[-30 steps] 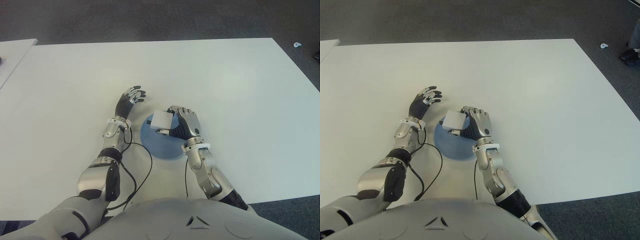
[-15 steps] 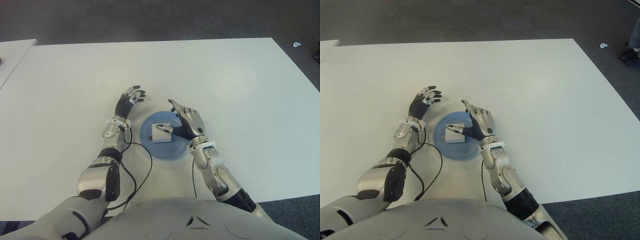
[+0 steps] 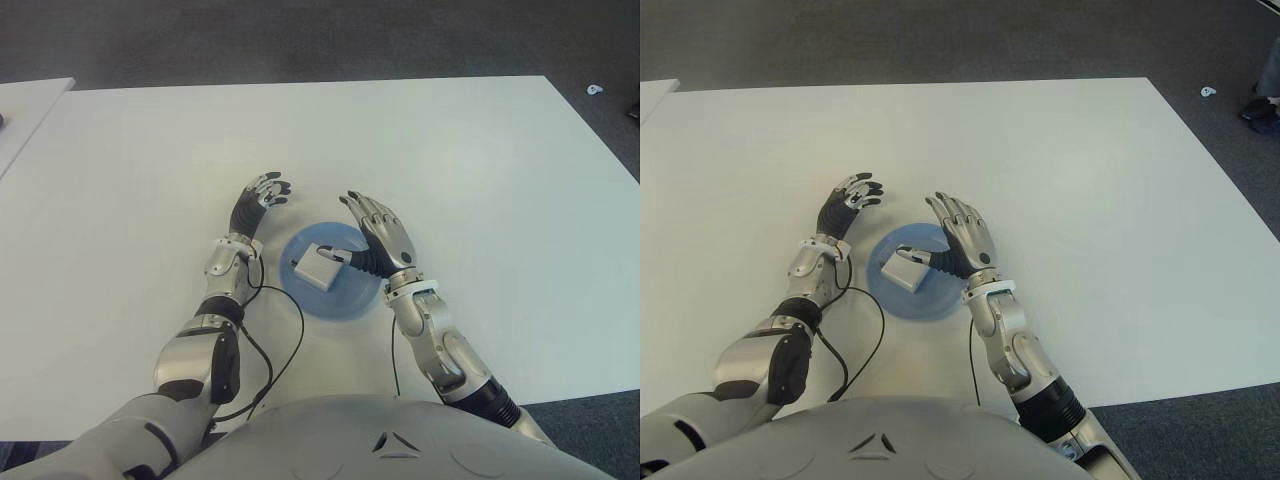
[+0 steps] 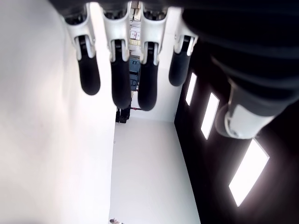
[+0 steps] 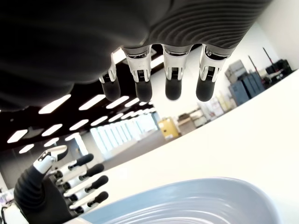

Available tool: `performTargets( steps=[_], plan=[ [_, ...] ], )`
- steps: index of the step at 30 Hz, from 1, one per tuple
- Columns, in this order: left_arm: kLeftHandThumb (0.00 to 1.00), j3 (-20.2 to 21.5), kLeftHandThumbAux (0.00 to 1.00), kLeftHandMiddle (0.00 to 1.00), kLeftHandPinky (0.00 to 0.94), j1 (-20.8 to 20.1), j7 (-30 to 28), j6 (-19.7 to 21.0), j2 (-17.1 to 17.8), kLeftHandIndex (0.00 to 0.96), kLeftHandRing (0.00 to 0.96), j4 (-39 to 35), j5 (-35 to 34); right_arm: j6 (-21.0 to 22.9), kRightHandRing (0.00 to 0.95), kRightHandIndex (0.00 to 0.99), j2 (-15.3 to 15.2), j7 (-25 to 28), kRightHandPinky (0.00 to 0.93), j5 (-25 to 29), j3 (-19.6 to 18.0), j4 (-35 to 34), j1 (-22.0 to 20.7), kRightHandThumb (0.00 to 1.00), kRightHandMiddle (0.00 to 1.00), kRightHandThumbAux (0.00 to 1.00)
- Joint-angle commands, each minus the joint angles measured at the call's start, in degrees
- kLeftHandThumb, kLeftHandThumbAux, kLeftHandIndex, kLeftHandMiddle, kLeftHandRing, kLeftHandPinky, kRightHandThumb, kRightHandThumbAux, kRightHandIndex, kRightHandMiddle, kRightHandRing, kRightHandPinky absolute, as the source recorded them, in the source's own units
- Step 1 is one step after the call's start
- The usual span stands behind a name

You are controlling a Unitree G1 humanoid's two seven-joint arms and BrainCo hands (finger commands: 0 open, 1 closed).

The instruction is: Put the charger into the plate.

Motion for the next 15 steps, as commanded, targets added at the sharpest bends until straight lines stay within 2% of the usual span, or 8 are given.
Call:
performTargets(
  steps=[1, 7, 10, 12, 15],
  plan=[
    [0.09, -0.6, 0.566, 0.368, 0.334, 1.3, 0.6, 0.4, 0.2, 0.264, 0.349, 0.4, 0.5, -1.0, 0.0, 0.0, -0.6, 1.2, 0.0, 1.1, -1.2, -0.5, 0.6, 0.305, 0.0, 0.117],
    [0.087, -0.6, 0.566, 0.364, 0.327, 1.3, 0.8, 0.3, 0.3, 0.263, 0.347, 0.3, 0.6, -2.2, 0.0, 0.0, -1.1, -0.1, 0.0, 1.5, -3.3, -0.1, 0.1, 0.311, 0.0, 0.116],
    [0.09, -0.5, 0.567, 0.363, 0.332, 1.2, 0.8, 0.6, 0.3, 0.263, 0.348, 0.3, 0.4, -4.2, 0.0, 0.0, -1.3, -3.2, 0.0, 3.5, -6.2, 3.3, -1.8, 0.285, 0.0, 0.122],
    [0.093, -0.3, 0.568, 0.364, 0.334, 1.2, 0.5, 0.8, 0.2, 0.263, 0.349, 0.4, 0.1, -10.4, 0.0, 0.0, 0.6, -8.8, 0.0, 11.6, -11.7, 13.5, -6.1, 0.263, 0.0, 0.149],
    [0.094, -0.2, 0.569, 0.365, 0.334, 1.1, 0.5, 0.7, 0.3, 0.263, 0.35, 0.4, 0.1, -17.5, 0.0, 0.0, 3.3, -10.7, 0.0, 22.0, -17.2, 23.5, -10.0, 0.242, 0.0, 0.196]
  ],
)
